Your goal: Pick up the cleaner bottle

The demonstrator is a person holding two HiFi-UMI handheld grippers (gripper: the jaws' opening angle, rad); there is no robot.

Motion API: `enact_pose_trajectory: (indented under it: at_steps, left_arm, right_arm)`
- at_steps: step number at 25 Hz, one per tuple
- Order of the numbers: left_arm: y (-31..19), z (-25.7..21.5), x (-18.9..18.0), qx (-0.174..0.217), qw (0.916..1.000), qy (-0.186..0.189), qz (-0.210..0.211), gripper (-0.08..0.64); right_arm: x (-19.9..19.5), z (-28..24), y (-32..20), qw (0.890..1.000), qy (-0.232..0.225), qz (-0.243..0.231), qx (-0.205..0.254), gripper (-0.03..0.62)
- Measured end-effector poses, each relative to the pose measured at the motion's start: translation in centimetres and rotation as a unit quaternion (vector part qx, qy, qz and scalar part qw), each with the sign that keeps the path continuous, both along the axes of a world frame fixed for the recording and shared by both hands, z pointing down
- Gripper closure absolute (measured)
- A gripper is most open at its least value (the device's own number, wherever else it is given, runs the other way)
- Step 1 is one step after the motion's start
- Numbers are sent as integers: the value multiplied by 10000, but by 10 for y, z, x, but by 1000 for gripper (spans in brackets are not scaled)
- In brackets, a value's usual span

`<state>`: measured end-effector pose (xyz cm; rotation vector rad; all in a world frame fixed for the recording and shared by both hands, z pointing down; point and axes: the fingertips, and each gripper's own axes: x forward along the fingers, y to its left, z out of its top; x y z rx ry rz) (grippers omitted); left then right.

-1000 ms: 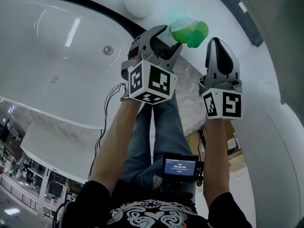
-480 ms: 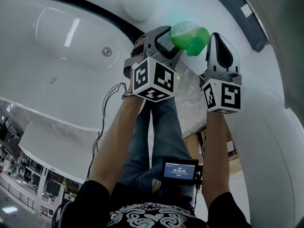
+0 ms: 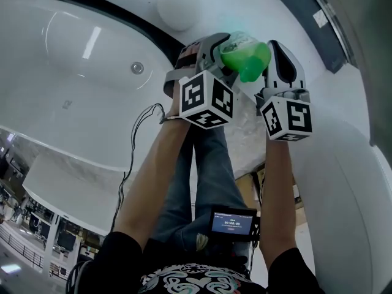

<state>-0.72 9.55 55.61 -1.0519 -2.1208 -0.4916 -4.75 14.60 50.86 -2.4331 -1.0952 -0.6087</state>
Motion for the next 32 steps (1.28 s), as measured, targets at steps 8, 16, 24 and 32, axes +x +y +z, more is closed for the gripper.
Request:
enact_pose_trajectory:
  at_steps: [8, 16, 24, 32]
  left_arm:
    - [7, 13, -9, 8, 9991, 261, 332, 318]
    - [7, 24, -9, 66, 9978, 573, 336, 321]
    - [15, 21, -7, 182, 9986, 442, 246, 347]
    - [24, 17, -7, 372, 9991, 179, -13, 350]
  right_arm:
    - [8, 7, 2, 9995, 162, -219, 150, 565]
    - [9, 10, 1, 9979, 438, -401, 241, 565]
    - [10, 8, 8, 9966, 567, -499, 324, 565]
    - [20, 0, 29, 9953, 590, -743, 204, 565]
